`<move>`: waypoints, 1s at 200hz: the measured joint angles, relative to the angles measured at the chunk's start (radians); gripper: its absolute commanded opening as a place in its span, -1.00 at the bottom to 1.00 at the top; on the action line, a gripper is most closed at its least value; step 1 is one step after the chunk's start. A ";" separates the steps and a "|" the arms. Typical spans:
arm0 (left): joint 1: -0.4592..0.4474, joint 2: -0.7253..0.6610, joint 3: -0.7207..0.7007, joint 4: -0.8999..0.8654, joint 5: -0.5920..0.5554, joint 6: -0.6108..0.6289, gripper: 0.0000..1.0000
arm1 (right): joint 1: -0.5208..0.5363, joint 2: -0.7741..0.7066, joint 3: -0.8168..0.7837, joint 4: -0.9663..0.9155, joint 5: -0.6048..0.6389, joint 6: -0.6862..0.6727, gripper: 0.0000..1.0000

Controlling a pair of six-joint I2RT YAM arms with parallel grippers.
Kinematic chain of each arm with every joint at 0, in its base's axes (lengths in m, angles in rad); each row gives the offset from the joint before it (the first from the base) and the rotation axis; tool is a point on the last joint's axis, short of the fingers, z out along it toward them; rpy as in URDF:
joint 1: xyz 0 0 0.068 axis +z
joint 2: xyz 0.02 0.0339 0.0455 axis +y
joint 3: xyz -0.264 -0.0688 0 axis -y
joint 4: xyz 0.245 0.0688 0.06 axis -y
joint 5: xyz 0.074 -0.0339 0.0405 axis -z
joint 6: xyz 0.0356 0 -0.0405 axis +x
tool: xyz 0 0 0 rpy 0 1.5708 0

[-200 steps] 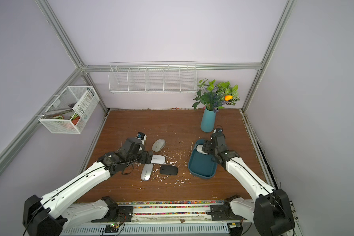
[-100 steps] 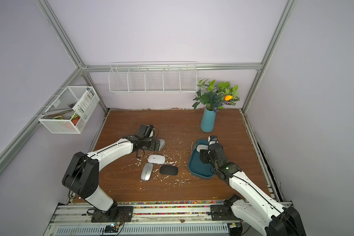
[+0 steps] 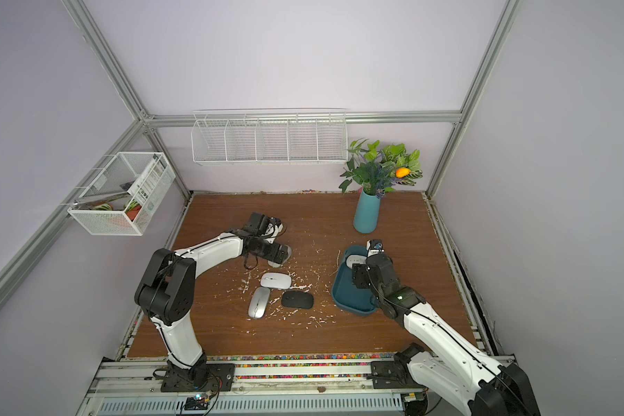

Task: Put the mouse in the storage box
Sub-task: Pick up the mouse from the center of the board.

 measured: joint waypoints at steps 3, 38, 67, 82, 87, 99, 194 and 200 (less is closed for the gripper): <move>0.001 0.002 0.000 0.000 0.005 0.003 1.00 | 0.000 0.000 0.000 0.000 0.000 0.000 0.56; 0.014 0.040 0.021 -0.005 0.037 0.012 0.95 | 0.000 0.008 0.000 0.000 0.000 0.000 0.56; 0.015 0.097 0.061 -0.017 0.057 0.012 0.91 | 0.000 0.008 0.000 0.000 0.000 0.000 0.56; 0.013 0.109 0.067 -0.034 0.060 0.009 0.87 | 0.000 0.008 0.000 0.000 0.000 0.000 0.56; 0.011 0.112 0.071 -0.039 0.057 0.010 0.86 | 0.000 0.008 0.000 0.000 0.000 0.000 0.56; 0.006 0.118 0.084 -0.051 0.055 0.005 0.83 | 0.000 0.010 0.000 0.001 0.000 0.000 0.56; -0.018 0.145 0.117 -0.066 -0.003 -0.073 0.07 | 0.000 0.019 0.000 0.007 0.000 0.000 0.56; -0.018 0.144 0.117 -0.066 -0.005 -0.078 0.03 | 0.000 0.019 0.000 0.007 0.000 0.000 0.56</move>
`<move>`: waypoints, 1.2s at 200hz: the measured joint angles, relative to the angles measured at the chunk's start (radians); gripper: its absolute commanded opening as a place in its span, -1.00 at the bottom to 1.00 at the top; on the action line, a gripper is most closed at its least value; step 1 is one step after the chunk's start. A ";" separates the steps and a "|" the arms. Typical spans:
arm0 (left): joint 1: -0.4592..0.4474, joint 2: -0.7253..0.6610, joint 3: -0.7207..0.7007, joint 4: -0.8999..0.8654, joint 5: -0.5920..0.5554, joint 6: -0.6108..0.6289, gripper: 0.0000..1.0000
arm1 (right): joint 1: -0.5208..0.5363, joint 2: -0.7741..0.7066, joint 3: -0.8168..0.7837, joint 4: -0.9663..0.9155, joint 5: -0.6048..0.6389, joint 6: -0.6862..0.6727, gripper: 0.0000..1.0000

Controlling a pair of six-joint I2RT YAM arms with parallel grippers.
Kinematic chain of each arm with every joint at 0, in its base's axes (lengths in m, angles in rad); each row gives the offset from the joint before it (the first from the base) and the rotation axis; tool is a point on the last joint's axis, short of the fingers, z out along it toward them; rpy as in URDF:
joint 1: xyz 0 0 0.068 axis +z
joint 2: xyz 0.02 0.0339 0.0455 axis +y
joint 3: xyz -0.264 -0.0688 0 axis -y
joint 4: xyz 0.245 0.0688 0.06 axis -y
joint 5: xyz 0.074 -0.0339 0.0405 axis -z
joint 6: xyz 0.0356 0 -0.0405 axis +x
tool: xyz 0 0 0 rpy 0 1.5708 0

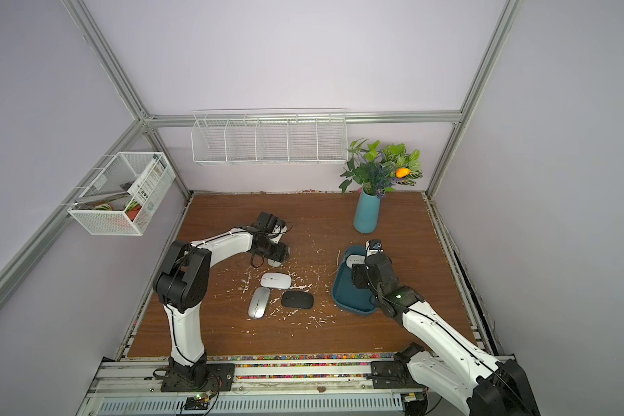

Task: Put the mouse in the storage box
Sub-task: Pick up the mouse from the center of the board.

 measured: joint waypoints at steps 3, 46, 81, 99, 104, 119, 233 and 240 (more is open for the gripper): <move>0.000 0.000 0.000 0.000 -0.002 -0.001 0.02 | 0.000 0.000 0.000 0.000 0.000 0.000 0.56; -0.001 -0.040 -0.026 -0.023 -0.013 -0.038 -0.19 | 0.000 0.006 0.000 0.000 0.000 0.000 0.56; -0.002 -0.183 -0.047 -0.047 0.003 -0.064 -0.22 | 0.000 0.006 0.000 0.000 0.000 0.000 0.56; -0.006 -0.294 -0.047 -0.044 0.041 -0.060 -0.21 | 0.000 0.006 0.000 0.000 0.000 0.000 0.56; -0.008 -0.322 -0.047 -0.044 0.055 -0.058 -0.21 | 0.000 0.006 0.000 0.000 0.000 0.000 0.56; -0.015 -0.406 -0.043 -0.051 0.092 -0.045 -0.21 | 0.000 0.006 0.000 0.000 0.000 0.000 0.56; -0.086 -0.856 -0.261 -0.065 0.215 0.180 -0.20 | 0.000 -0.004 0.000 0.014 -0.100 0.001 0.55; -0.090 -0.864 -0.282 -0.063 0.218 0.193 -0.19 | 0.000 -0.004 0.001 0.013 -0.113 0.003 0.55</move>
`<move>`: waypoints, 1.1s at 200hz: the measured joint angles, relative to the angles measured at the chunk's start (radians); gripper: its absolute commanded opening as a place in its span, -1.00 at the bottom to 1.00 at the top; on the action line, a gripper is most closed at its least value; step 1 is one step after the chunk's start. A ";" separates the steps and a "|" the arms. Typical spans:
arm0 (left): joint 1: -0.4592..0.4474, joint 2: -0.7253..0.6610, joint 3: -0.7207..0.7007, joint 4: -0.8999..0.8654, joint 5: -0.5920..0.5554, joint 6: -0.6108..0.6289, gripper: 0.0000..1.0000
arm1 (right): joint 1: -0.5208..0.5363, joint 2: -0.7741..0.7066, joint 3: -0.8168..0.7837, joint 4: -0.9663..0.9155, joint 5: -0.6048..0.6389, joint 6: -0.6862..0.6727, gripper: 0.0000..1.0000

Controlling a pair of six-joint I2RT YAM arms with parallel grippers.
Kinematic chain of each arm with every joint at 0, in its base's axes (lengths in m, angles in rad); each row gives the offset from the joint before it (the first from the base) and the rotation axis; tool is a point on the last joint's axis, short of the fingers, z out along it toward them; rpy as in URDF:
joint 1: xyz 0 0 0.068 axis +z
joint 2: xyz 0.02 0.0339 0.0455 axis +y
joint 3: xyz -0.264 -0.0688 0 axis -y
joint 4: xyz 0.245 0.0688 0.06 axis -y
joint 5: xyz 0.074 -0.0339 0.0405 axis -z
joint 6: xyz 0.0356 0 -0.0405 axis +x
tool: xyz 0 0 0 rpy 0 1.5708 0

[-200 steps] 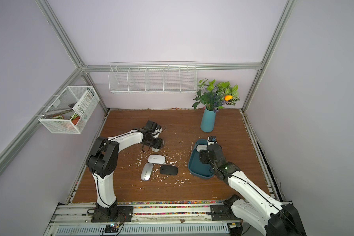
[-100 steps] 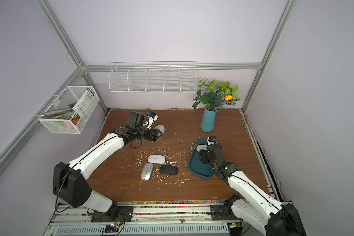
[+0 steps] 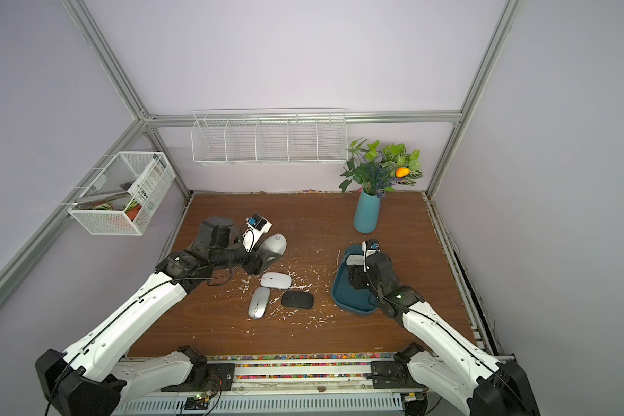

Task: Put the mouse in the storage box
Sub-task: Pick up the mouse from the center of the board.

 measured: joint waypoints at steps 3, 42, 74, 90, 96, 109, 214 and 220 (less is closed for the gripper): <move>-0.002 -0.002 -0.007 0.000 0.002 0.005 -0.19 | 0.000 0.000 0.001 -0.001 -0.005 0.001 0.55; -0.057 -0.034 -0.082 0.028 0.008 0.099 -0.17 | 0.000 0.000 0.035 -0.031 -0.103 0.038 0.55; -0.069 -0.078 -0.110 0.056 0.031 0.187 -0.16 | 0.000 0.000 0.065 -0.051 -0.172 0.080 0.56; -0.069 -0.085 -0.110 0.073 0.031 0.229 -0.16 | 0.000 -0.003 0.073 -0.053 -0.203 0.104 0.57; -0.069 -0.085 -0.110 0.079 0.031 0.243 -0.16 | 0.000 -0.007 0.075 -0.055 -0.215 0.114 0.58; -0.070 -0.088 -0.120 0.100 0.031 0.263 -0.16 | 0.000 -0.014 0.081 -0.058 -0.239 0.135 0.58; -0.075 -0.124 -0.225 0.181 0.076 0.322 -0.15 | 0.003 0.027 0.180 0.042 -0.510 0.410 0.62; -0.076 -0.124 -0.225 0.181 0.077 0.325 -0.15 | 0.008 0.045 0.191 0.060 -0.525 0.431 0.61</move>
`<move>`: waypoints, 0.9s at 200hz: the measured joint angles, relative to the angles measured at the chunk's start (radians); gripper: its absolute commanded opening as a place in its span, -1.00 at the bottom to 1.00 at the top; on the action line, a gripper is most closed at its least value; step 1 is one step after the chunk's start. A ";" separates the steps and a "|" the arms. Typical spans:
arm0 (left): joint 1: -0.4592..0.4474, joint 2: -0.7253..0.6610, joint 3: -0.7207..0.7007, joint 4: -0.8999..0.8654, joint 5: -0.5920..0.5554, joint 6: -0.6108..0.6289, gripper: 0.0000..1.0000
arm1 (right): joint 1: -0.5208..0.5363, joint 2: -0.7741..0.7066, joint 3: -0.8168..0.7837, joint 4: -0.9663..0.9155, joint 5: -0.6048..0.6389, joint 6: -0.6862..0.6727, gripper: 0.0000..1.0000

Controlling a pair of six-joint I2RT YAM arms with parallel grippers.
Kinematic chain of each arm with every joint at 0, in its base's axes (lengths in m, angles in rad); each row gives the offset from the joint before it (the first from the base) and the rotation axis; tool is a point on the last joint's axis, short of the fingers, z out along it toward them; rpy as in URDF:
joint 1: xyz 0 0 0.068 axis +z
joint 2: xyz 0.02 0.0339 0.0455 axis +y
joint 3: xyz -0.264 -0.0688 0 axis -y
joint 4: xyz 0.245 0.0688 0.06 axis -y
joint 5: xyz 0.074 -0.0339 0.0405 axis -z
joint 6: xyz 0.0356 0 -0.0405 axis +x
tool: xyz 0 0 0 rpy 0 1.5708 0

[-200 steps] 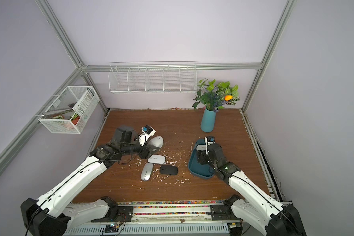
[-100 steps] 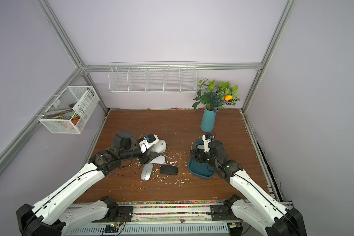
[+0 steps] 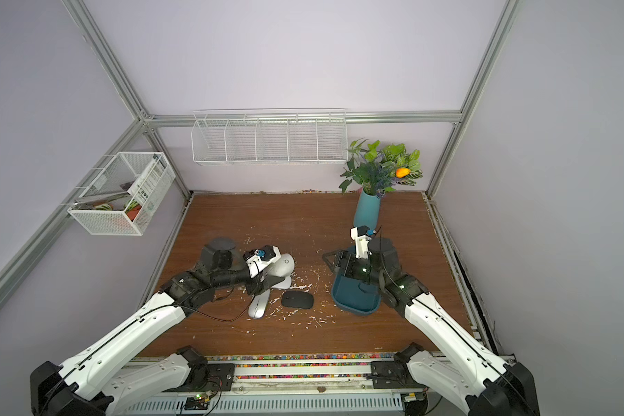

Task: Put the mouse in the storage box
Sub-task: Pick up the mouse from the center of the board.

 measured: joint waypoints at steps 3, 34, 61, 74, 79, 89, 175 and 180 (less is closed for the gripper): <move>0.000 0.000 0.000 0.000 0.001 0.001 -0.15 | 0.005 0.012 0.007 0.012 -0.009 0.013 0.61; -0.002 -0.001 -0.007 0.006 0.004 0.008 -0.15 | 0.101 0.132 0.077 0.093 -0.053 0.095 0.61; -0.002 -0.006 -0.018 0.010 0.006 0.011 -0.15 | 0.196 0.212 0.131 0.142 -0.063 0.128 0.62; -0.002 -0.010 -0.021 0.011 0.006 0.011 -0.15 | 0.227 0.239 0.147 0.167 -0.064 0.139 0.61; -0.002 -0.012 -0.023 0.011 0.006 0.011 -0.15 | 0.236 0.249 0.151 0.174 -0.064 0.142 0.61; -0.002 -0.015 -0.025 0.011 0.006 0.011 -0.15 | 0.251 0.265 0.158 0.184 -0.064 0.146 0.60; -0.002 -0.029 -0.030 0.014 0.011 0.011 -0.15 | 0.327 0.375 0.180 0.254 -0.095 0.179 0.17; -0.002 -0.029 -0.031 0.015 0.011 0.010 -0.15 | 0.329 0.382 0.185 0.257 -0.100 0.179 0.14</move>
